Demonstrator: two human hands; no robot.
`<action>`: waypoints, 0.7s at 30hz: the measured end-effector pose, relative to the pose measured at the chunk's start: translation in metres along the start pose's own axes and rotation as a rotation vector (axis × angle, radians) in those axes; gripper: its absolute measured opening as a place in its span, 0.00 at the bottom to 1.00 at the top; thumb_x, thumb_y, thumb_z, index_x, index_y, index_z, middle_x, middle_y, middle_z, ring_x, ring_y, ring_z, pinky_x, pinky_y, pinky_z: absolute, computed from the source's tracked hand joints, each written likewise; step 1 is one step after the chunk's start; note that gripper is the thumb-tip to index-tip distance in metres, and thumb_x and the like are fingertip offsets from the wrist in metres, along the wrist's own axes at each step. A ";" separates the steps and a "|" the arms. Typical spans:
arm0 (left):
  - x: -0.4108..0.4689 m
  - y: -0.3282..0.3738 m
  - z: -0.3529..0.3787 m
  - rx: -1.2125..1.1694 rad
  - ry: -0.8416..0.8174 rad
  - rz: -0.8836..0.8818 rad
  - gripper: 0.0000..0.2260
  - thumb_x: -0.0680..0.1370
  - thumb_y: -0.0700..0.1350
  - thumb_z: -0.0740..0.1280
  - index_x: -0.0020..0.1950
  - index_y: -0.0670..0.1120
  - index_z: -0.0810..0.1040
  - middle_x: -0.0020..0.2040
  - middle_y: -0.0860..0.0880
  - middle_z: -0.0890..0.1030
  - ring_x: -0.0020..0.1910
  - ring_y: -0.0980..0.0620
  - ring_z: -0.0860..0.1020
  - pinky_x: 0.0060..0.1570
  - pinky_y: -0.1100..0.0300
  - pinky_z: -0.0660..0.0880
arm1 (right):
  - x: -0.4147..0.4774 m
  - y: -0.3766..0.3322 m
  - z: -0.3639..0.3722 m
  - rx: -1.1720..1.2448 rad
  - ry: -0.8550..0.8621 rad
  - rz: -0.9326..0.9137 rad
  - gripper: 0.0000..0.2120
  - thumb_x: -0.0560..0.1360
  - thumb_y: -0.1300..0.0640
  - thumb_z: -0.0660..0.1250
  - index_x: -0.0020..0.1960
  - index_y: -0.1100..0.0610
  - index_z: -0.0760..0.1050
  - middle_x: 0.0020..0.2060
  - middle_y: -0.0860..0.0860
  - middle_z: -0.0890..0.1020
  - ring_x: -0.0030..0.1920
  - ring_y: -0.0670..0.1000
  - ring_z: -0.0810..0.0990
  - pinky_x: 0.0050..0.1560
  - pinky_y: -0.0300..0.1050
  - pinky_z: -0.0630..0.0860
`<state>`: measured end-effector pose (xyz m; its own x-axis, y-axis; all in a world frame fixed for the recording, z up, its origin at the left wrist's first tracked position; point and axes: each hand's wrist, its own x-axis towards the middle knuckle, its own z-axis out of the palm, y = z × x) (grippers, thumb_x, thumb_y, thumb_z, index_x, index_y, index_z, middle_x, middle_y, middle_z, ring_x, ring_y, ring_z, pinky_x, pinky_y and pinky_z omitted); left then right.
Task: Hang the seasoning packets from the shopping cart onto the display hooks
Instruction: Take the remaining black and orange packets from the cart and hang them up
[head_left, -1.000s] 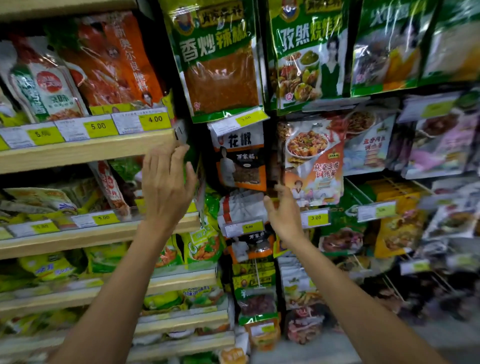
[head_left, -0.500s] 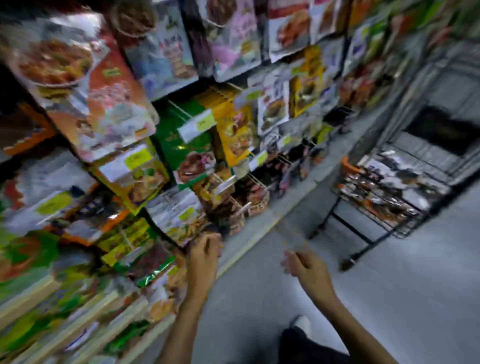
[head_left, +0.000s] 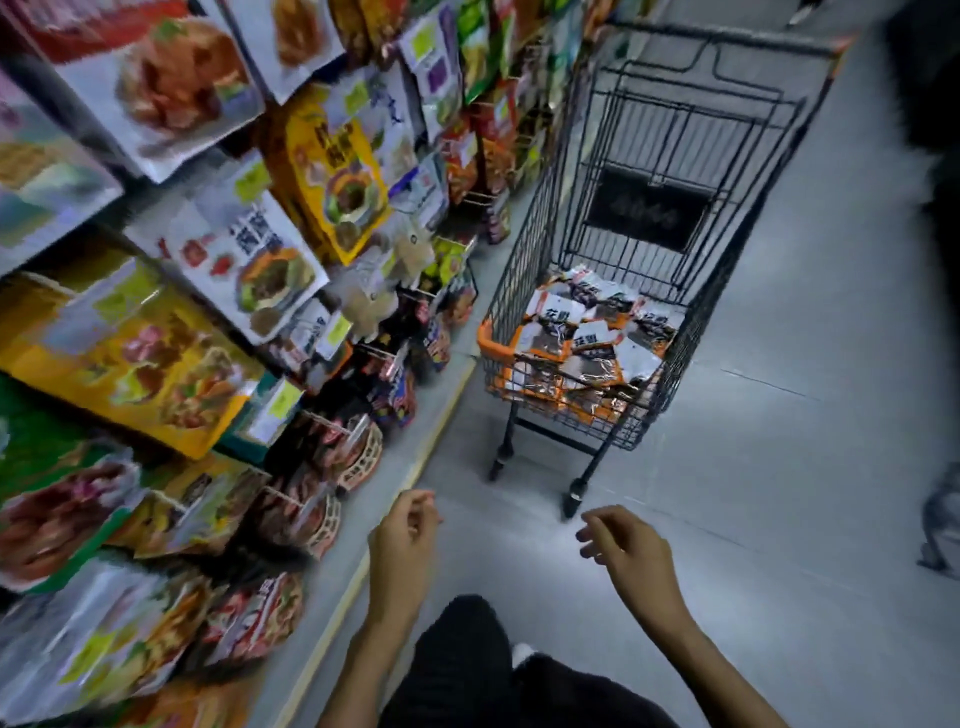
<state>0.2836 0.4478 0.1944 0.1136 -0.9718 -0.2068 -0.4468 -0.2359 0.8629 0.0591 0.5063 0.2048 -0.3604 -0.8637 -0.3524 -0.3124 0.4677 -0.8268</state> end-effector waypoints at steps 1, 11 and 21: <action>0.014 0.008 0.006 0.007 -0.008 0.003 0.06 0.81 0.40 0.62 0.51 0.44 0.79 0.40 0.54 0.81 0.40 0.58 0.78 0.35 0.72 0.70 | 0.012 -0.002 -0.004 0.024 0.025 0.015 0.06 0.80 0.60 0.63 0.49 0.56 0.79 0.38 0.49 0.85 0.37 0.45 0.83 0.46 0.46 0.80; 0.199 0.082 0.087 0.198 -0.122 0.182 0.06 0.80 0.39 0.63 0.54 0.44 0.78 0.41 0.50 0.79 0.39 0.51 0.76 0.35 0.62 0.68 | 0.166 -0.034 -0.027 0.229 0.300 0.125 0.07 0.79 0.64 0.63 0.46 0.60 0.79 0.35 0.54 0.84 0.32 0.53 0.83 0.34 0.40 0.77; 0.392 0.121 0.151 0.439 -0.151 0.239 0.12 0.81 0.45 0.61 0.60 0.40 0.75 0.54 0.41 0.79 0.51 0.42 0.77 0.48 0.52 0.74 | 0.345 -0.046 -0.011 0.173 0.320 0.234 0.09 0.81 0.57 0.62 0.50 0.60 0.80 0.37 0.47 0.82 0.37 0.40 0.80 0.35 0.27 0.74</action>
<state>0.1400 0.0372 0.1477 -0.1517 -0.9812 -0.1195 -0.7783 0.0441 0.6263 -0.0602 0.1891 0.1257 -0.6669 -0.6234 -0.4082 -0.0477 0.5824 -0.8115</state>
